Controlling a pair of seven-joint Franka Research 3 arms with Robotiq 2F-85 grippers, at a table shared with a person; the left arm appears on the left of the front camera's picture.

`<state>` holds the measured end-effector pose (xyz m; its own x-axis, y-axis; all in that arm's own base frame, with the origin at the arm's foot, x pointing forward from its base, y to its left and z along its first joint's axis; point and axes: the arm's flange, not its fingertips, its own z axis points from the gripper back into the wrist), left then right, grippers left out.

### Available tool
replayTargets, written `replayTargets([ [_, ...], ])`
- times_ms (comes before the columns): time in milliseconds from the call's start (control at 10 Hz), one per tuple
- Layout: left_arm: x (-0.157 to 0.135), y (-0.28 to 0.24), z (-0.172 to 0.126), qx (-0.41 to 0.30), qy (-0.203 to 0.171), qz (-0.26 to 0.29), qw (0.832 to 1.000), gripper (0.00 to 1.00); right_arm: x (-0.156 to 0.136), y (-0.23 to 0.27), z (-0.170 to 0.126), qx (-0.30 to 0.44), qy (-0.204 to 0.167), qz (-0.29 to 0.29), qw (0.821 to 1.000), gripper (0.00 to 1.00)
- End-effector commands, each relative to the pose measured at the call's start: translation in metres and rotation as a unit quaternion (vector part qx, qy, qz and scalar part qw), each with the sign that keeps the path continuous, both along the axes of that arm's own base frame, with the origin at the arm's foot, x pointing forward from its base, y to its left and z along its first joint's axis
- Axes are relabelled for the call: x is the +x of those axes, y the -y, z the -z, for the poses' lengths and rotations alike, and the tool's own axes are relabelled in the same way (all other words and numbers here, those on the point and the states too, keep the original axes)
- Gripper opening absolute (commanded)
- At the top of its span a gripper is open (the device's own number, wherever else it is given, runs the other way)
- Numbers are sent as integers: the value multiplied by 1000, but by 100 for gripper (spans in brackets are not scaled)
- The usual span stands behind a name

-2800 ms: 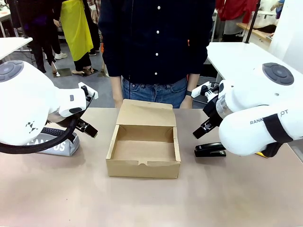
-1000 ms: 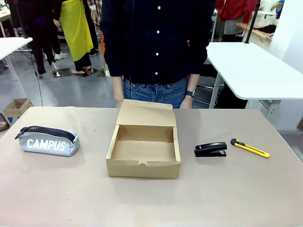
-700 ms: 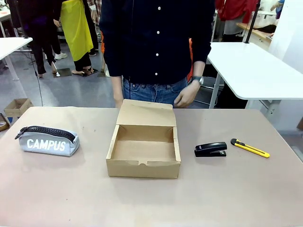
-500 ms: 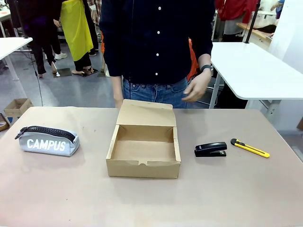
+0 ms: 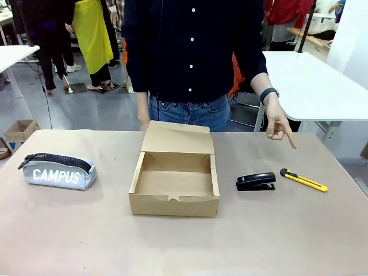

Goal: Pack the item into the box.
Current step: Pick up the item indicated by the person and place it inside the Mailer Box.

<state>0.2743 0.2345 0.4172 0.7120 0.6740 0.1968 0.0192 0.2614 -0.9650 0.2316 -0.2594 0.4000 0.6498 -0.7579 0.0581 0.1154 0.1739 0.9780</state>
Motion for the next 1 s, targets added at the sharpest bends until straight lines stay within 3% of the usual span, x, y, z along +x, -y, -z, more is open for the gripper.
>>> replayTargets([
  [0, 2, -2, 0, -3, 19, -2, 1000, 100, 3, 2, 0, -2, 19, 4, 1000, 100],
  [400, 2, -2, 0, -3, 19, -2, 1000, 100, 3, 2, 0, -2, 19, 4, 1000, 100],
  [500, 2, -2, 0, -3, 19, -2, 1000, 100, 0, 0, 0, 0, 1, 1, 1000, 100],
  [600, 2, -2, 0, -3, 19, -2, 1000, 100, 20, -21, -16, -90, -6, -48, 995, 100],
  [800, 2, -2, 0, -3, 19, -2, 1000, 100, 58, -72, -46, -237, 30, -148, 960, 100],
  [900, 2, -2, 0, -3, 19, -2, 1000, 100, 74, -97, -53, -327, 53, -214, 919, 100],
])
